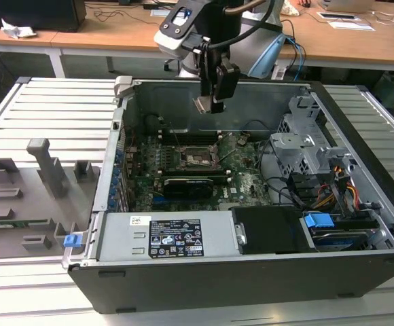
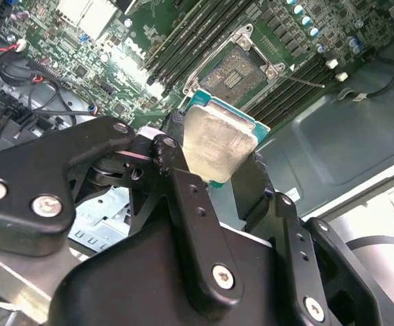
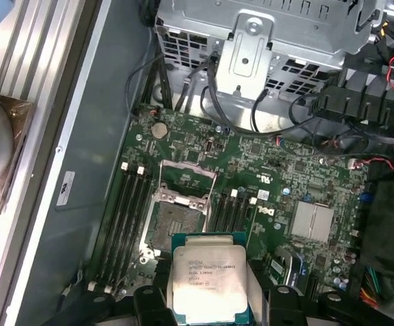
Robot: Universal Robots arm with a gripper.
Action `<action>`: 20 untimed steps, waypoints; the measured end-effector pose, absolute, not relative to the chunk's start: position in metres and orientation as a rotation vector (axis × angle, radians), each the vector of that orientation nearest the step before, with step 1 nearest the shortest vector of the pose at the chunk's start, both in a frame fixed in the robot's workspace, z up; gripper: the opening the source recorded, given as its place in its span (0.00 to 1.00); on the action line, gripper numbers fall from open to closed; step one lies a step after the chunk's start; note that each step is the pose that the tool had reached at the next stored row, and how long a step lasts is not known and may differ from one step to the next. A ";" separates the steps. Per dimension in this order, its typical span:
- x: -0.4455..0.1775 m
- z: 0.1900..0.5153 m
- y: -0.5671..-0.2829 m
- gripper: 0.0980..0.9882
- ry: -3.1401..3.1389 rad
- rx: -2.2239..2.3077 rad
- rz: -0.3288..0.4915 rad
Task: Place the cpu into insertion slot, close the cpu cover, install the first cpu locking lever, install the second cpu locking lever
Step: 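Place the cpu into insertion slot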
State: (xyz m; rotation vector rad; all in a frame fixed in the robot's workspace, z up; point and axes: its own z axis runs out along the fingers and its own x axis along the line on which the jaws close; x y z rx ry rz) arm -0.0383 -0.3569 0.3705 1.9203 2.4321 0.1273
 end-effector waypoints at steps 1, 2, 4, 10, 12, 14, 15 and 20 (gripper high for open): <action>-0.038 0.370 -0.357 0.48 2.427 1.927 0.127; -0.038 0.370 -0.357 0.48 2.423 1.931 0.127; -0.038 0.369 -0.357 0.48 2.418 1.937 0.126; -0.038 0.363 -0.357 0.48 2.414 1.937 0.120; -0.038 0.362 -0.357 0.48 2.414 1.937 0.120; -0.038 0.360 -0.357 0.48 2.414 1.937 0.120; -0.038 0.360 -0.357 0.48 2.414 1.937 0.120; -0.038 0.358 -0.357 0.48 2.414 1.937 0.120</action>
